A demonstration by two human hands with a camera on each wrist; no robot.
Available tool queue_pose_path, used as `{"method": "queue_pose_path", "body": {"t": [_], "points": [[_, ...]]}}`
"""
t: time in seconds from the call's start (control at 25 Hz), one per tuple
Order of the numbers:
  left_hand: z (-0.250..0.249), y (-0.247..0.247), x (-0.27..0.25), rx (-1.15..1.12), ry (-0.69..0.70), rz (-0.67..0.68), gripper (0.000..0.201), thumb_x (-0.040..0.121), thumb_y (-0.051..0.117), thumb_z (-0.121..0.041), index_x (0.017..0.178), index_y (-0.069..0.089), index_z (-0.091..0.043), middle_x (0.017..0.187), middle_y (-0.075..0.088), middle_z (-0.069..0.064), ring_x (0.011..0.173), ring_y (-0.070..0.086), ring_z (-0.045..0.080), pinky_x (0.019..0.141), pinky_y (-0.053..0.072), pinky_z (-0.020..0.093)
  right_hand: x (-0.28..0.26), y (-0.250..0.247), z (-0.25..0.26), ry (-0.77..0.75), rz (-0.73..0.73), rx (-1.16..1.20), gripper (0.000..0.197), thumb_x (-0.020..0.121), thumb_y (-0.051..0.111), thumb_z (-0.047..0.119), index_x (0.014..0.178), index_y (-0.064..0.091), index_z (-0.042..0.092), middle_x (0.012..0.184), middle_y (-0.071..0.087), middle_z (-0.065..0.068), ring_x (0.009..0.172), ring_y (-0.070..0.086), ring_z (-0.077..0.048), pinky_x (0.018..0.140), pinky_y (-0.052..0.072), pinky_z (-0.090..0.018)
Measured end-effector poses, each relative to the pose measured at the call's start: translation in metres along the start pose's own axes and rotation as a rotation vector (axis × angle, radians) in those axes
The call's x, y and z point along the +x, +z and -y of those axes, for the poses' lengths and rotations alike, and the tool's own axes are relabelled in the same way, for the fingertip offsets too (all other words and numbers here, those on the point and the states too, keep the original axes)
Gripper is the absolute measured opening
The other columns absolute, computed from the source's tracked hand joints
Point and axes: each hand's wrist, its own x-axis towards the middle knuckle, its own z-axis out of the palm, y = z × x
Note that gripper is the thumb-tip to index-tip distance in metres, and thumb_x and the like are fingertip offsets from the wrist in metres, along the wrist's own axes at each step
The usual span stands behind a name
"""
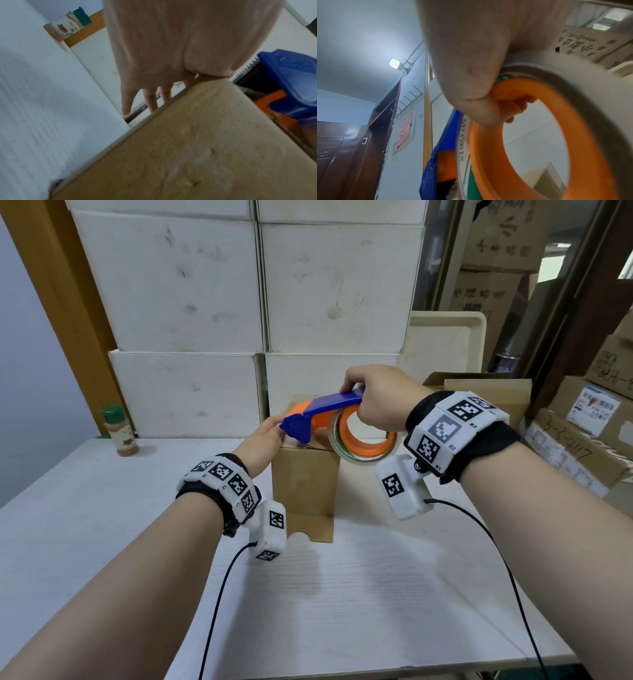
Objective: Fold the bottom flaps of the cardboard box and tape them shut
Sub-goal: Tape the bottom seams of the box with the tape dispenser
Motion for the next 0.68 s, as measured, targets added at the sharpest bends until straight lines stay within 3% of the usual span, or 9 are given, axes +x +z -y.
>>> {"method": "queue_pose_path", "body": {"t": [0.16, 0.32, 0.44, 0.56, 0.68], "points": [[-0.002, 0.003, -0.002, 0.034, 0.001, -0.006, 0.037, 0.101, 0.026, -0.024, 0.133, 0.044, -0.03, 0.107, 0.05, -0.003, 0.1, 0.044, 0.012, 0.089, 0.034, 0.028, -0.003, -0.001, -0.001, -0.009, 0.016, -0.029, 0.036, 0.084, 0.049, -0.002, 0.111, 0.06, 0.021, 0.101, 0.053, 0.001, 0.086, 0.053, -0.019, 0.069, 0.045, -0.028], [0.003, 0.001, 0.002, 0.0, -0.009, -0.044, 0.037, 0.101, 0.023, -0.023, 0.121, 0.051, -0.035, 0.081, 0.046, -0.008, 0.072, 0.043, 0.006, 0.067, 0.036, 0.022, -0.01, -0.019, -0.016, 0.061, 0.009, -0.076, 0.036, 0.084, 0.047, -0.001, 0.108, 0.061, 0.022, 0.1, 0.053, 0.002, 0.086, 0.053, -0.018, 0.07, 0.046, -0.03], [0.004, 0.01, 0.006, -0.058, -0.007, -0.033, 0.038, 0.1, 0.024, -0.023, 0.122, 0.055, -0.029, 0.08, 0.046, -0.003, 0.076, 0.045, 0.015, 0.076, 0.041, 0.029, -0.013, -0.024, -0.024, 0.042, 0.006, -0.151, 0.034, 0.085, 0.048, -0.001, 0.108, 0.061, 0.021, 0.099, 0.051, 0.001, 0.089, 0.051, -0.018, 0.074, 0.043, -0.031], [0.003, 0.014, 0.007, -0.071, -0.01, -0.035, 0.04, 0.1, 0.024, -0.024, 0.126, 0.054, -0.029, 0.081, 0.049, -0.006, 0.078, 0.047, 0.014, 0.083, 0.043, 0.031, -0.013, -0.018, -0.025, 0.025, 0.007, -0.157, 0.032, 0.087, 0.048, 0.0, 0.107, 0.06, 0.022, 0.1, 0.051, 0.0, 0.089, 0.052, -0.02, 0.074, 0.042, -0.031], [0.004, 0.011, 0.005, -0.065, 0.019, -0.04, 0.039, 0.1, 0.024, -0.024, 0.125, 0.054, -0.029, 0.084, 0.05, -0.006, 0.071, 0.045, 0.009, 0.07, 0.039, 0.023, -0.013, -0.019, -0.027, 0.034, 0.012, -0.149, 0.033, 0.086, 0.048, -0.001, 0.107, 0.059, 0.023, 0.099, 0.051, 0.001, 0.09, 0.053, -0.02, 0.075, 0.043, -0.031]]}}
